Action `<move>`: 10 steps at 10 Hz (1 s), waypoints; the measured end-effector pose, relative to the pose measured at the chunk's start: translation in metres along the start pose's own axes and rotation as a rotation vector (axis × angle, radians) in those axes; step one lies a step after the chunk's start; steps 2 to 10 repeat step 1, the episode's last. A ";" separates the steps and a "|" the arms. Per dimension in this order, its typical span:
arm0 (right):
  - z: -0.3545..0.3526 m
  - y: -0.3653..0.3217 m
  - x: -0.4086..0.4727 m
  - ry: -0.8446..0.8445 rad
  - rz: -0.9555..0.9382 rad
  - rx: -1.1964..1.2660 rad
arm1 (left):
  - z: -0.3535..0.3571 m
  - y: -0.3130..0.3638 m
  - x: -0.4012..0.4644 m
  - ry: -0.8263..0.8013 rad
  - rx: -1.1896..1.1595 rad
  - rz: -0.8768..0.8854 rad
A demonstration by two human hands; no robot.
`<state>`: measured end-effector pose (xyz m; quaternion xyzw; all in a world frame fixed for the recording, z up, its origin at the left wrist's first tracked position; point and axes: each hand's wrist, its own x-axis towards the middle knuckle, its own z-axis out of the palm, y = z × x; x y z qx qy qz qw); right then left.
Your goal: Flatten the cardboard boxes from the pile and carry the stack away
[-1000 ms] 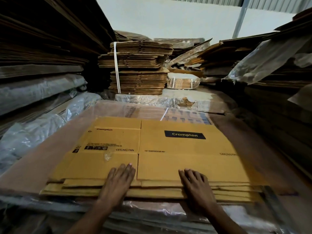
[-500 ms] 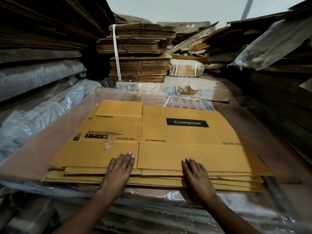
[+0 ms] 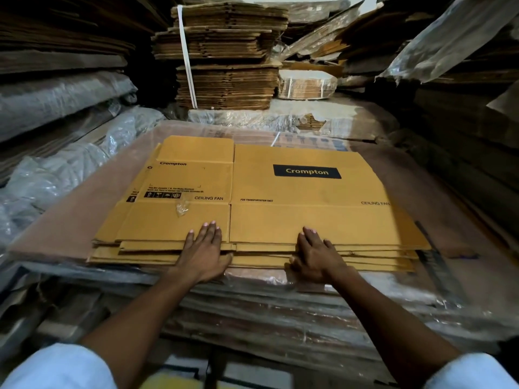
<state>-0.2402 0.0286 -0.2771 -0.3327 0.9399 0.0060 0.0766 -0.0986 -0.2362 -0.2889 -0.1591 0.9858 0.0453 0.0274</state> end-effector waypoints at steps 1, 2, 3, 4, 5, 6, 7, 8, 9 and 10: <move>-0.011 -0.011 -0.001 0.096 -0.002 -0.011 | -0.006 0.009 -0.011 0.143 0.036 -0.028; -0.011 -0.011 -0.001 0.096 -0.002 -0.011 | -0.006 0.009 -0.011 0.143 0.036 -0.028; -0.011 -0.011 -0.001 0.096 -0.002 -0.011 | -0.006 0.009 -0.011 0.143 0.036 -0.028; -0.011 -0.011 -0.001 0.096 -0.002 -0.011 | -0.006 0.009 -0.011 0.143 0.036 -0.028; -0.011 -0.011 -0.001 0.096 -0.002 -0.011 | -0.006 0.009 -0.011 0.143 0.036 -0.028; -0.011 -0.011 -0.001 0.096 -0.002 -0.011 | -0.006 0.009 -0.011 0.143 0.036 -0.028; -0.011 -0.011 -0.001 0.096 -0.002 -0.011 | -0.006 0.009 -0.011 0.143 0.036 -0.028; -0.011 -0.011 -0.001 0.096 -0.002 -0.011 | -0.006 0.009 -0.011 0.143 0.036 -0.028; -0.011 -0.011 -0.001 0.096 -0.002 -0.011 | -0.006 0.009 -0.011 0.143 0.036 -0.028; -0.011 -0.011 -0.001 0.096 -0.002 -0.011 | -0.006 0.009 -0.011 0.143 0.036 -0.028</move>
